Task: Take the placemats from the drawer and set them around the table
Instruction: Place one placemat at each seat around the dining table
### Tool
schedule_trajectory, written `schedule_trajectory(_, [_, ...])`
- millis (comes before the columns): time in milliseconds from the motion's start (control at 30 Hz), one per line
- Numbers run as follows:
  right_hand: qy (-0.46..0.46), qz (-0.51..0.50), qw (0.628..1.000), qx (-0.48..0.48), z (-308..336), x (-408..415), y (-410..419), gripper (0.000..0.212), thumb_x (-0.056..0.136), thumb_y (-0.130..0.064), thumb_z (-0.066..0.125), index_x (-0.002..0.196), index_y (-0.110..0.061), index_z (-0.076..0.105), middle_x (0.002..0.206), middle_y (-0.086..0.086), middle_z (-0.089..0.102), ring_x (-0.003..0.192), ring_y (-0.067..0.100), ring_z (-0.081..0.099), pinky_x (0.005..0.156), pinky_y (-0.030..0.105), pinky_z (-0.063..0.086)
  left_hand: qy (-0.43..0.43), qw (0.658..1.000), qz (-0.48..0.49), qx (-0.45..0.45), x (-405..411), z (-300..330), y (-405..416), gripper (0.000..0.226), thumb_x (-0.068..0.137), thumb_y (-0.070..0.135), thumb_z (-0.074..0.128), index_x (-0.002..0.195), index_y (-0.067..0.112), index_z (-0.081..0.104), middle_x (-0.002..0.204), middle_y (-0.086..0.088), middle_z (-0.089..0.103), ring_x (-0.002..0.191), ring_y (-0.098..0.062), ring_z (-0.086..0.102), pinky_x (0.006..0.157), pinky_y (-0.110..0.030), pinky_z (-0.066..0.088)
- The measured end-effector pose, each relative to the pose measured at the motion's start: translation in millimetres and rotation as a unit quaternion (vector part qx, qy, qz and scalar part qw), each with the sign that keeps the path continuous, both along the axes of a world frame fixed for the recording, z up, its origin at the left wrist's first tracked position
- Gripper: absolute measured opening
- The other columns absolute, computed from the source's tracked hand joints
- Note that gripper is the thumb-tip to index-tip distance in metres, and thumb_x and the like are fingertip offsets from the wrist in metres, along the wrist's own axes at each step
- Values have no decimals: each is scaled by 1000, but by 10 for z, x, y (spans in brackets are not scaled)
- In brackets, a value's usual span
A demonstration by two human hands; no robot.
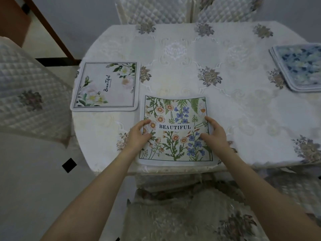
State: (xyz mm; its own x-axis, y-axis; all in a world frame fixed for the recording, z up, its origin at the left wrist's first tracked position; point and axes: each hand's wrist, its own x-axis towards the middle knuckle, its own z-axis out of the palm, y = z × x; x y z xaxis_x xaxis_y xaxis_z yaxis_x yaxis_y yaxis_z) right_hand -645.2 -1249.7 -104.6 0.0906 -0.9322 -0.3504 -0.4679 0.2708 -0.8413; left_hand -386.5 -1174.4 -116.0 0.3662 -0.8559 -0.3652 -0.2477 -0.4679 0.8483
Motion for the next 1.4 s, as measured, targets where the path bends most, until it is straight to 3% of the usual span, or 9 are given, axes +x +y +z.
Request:
schedule_trajectory(133, [11, 2, 1000, 0, -157, 1, 29, 70, 79, 8, 60, 141, -19, 43, 124, 0, 52, 85, 7, 57, 52, 5, 45, -15, 1000, 0, 3, 5, -100, 48, 54, 80, -3, 66, 129, 19, 57, 136, 1, 53, 122, -15, 49, 97, -20, 41])
schedule_trajectory(233, [26, 7, 999, -17, -216, 18, 9, 71, 80, 6, 58, 143, -20, 40, 127, 2, 51, 87, 8, 56, 61, 7, 47, -40, 999, 13, 8, -8, -163, 59, 53, 82, 0, 66, 129, 21, 56, 128, 5, 52, 96, -2, 54, 72, 0, 38])
schedule_trajectory(367, [190, 94, 972, -99, -370, -32, -7, 81, 78, -8, 65, 148, -27, 29, 132, 10, 33, 118, 25, 33, 90, 25, 35, -133, 991, 31, 11, -56, -337, 106, 59, 81, 14, 70, 135, 21, 48, 122, -1, 35, 108, -13, 41, 95, -19, 33])
schedule_trajectory(467, [335, 209, 895, -205, -594, -100, 30, 65, 91, -28, 49, 151, -22, 24, 156, 14, 18, 143, 30, 14, 115, 46, 23, -306, 951, -29, -3, -90, -508, 175, 57, 88, 23, 60, 141, 16, 40, 141, -13, 31, 125, -24, 33, 110, -38, 29])
schedule_trajectory(567, [364, 284, 861, -213, -778, -110, 83, 56, 100, -39, 16, 152, -22, 14, 160, 2, 9, 148, 17, -1, 120, 35, 0, -445, 880, -167, -12, -81, -706, 254, 54, 99, 32, 29, 150, 14, 25, 157, -10, 22, 145, -28, 16, 117, -48, 14])
schedule_trajectory(833, [329, 242, 880, -243, -647, 324, -164, 56, 101, -45, 9, 152, -23, 8, 159, -1, 5, 147, 15, -5, 120, 37, 0, -461, 861, -210, -50, -120, -515, -305, 56, 101, 40, 13, 153, 19, 9, 159, 0, 5, 148, -18, -5, 118, -41, -8])
schedule_trajectory(1033, [277, 246, 895, -248, -785, 1139, -648, 60, 97, -41, 4, 152, -15, 10, 159, -1, 8, 147, 13, 0, 119, 32, -4, -475, 840, -261, -30, -372, -724, -1085, 66, 90, 40, -3, 151, 14, -7, 160, -4, -8, 146, -20, -14, 118, -42, -9])
schedule_trajectory(1167, [280, 266, 887, -255, -1027, 1127, -692, 69, 93, -54, -11, 151, -19, 2, 159, -4, 0, 147, 9, -7, 120, 33, -4, -468, 839, -274, -44, -301, -939, -1097, 62, 95, 38, 5, 152, 14, -8, 160, -2, -11, 145, -17, -18, 120, -41, -4])
schedule_trajectory(1400, [337, 263, 873, -237, -1023, 719, -842, 65, 97, -54, -1, 152, -20, -7, 159, -4, -10, 144, 7, -17, 119, 30, -8, -439, 863, -246, -56, 52, -920, -986, 64, 98, 47, 3, 152, 15, -6, 159, 1, -10, 145, -10, -16, 118, -29, -8])
